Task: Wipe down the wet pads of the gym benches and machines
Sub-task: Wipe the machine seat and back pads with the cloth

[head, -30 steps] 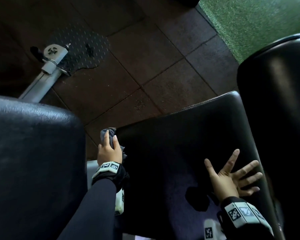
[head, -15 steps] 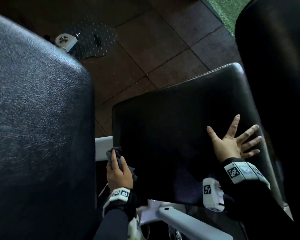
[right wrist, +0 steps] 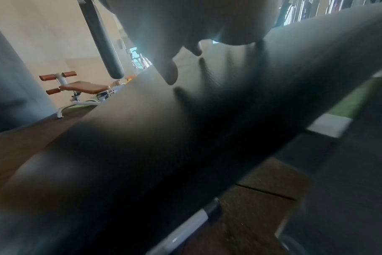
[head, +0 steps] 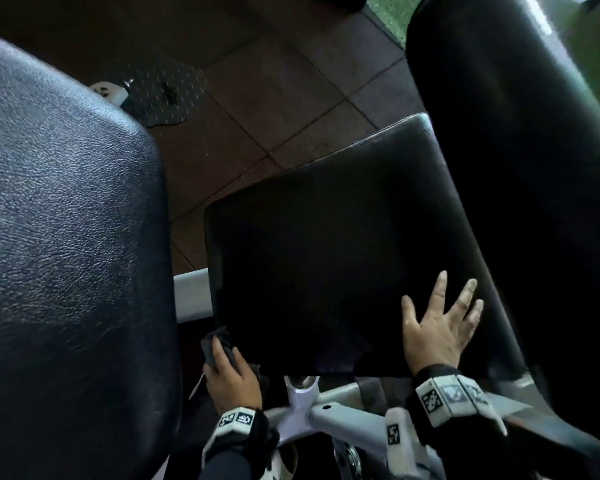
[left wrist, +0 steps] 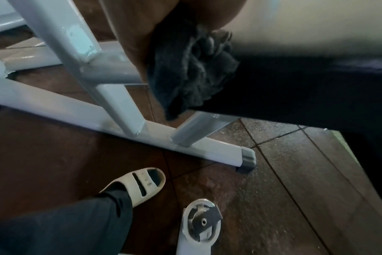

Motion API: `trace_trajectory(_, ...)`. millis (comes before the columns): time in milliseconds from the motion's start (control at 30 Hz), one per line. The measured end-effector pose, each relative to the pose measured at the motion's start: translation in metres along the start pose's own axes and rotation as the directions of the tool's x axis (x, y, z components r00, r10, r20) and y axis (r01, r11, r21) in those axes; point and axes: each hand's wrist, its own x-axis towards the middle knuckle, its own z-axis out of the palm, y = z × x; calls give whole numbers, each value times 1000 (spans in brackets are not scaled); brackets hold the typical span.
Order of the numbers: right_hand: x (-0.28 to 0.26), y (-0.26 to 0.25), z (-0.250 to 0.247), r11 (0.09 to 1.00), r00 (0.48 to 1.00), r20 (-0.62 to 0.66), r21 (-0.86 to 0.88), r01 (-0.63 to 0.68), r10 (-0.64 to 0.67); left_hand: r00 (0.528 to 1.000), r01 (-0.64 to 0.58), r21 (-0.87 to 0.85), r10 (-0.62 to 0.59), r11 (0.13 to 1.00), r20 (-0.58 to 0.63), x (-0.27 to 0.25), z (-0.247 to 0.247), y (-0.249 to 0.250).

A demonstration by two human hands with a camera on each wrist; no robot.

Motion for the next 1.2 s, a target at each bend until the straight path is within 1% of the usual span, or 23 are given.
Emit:
trace_trajectory(67,-19,13,4,1000,1000,15,-3,14,-14,995,-99,70,100,993,-20,7,0,8)
trace_trajectory(133,-36,22,8,999,999,29,15,30,-30,977,-208,96,211,973,-26,15,3,26)
trace_trajectory(200,-52,29,10,999,998,57,30,38,-40,937,-349,84,346,933,46,15,5,54)
trace_trajectory(233,-58,31,12,998,997,69,41,39,-42,901,-428,64,421,901,104,11,7,69)
trace_trajectory(300,-69,34,15,997,995,91,76,29,-36,785,-578,-25,563,816,258,1,18,99)
trace_trajectory(333,-73,35,17,995,995,90,92,26,-34,695,-655,-70,636,752,335,-6,25,111)
trace_trajectory(367,-76,35,20,994,996,77,101,30,-38,583,-737,-100,704,668,407,-14,31,123)
trace_trajectory(400,-77,35,22,994,997,61,105,36,-43,454,-813,-128,756,568,471,-21,39,131)
trace_trajectory(467,-79,33,26,992,998,39,117,36,-40,245,-897,-163,770,410,589,-30,45,147)
trace_trajectory(500,-79,31,29,991,999,34,132,34,-39,177,-919,-166,750,358,637,-32,43,153)
trace_trajectory(533,-80,27,32,989,999,26,146,40,-45,134,-930,-171,735,325,665,-29,41,155)
trace_trajectory(600,-80,17,37,982,997,-22,171,80,-77,76,-905,-236,682,353,727,-15,30,157)
trace_trajectory(633,-80,9,40,977,995,-42,190,97,-90,57,-893,-268,683,361,728,-6,24,156)
trace_trajectory(667,-80,1,42,971,993,-54,209,113,-104,64,-891,-268,684,367,727,5,19,156)
trace_trajectory(767,-75,-25,50,958,984,-110,238,161,-138,160,-899,-161,648,407,744,42,9,149)
trace_trajectory(800,-74,-33,54,954,983,-126,250,163,-135,177,-907,-116,617,406,767,54,6,147)
trace_trajectory(833,-73,-40,57,950,981,-134,260,172,-141,174,-925,-69,578,373,797,65,2,145)
trace_trajectory(900,-72,-51,64,950,977,-116,236,203,-180,119,-970,-8,498,245,859,82,-5,144)
trace_trajectory(967,-70,-58,71,975,983,-61,135,179,-172,84,-986,7,465,164,881,90,-10,145)
trace_trajectory(1000,-69,-59,74,983,987,-42,86,160,-157,78,-988,8,460,152,885,91,-12,145)
trace_trajectory(1100,-66,-50,83,985,981,-93,20,173,-170,70,-989,2,447,150,892,92,-12,145)
trace_trajectory(1167,-71,-39,86,984,972,-171,47,171,-161,70,-988,2,438,152,896,92,-11,145)
trace_trajectory(1200,-76,-33,86,986,969,-215,87,144,-122,72,-987,2,433,160,899,92,-11,145)
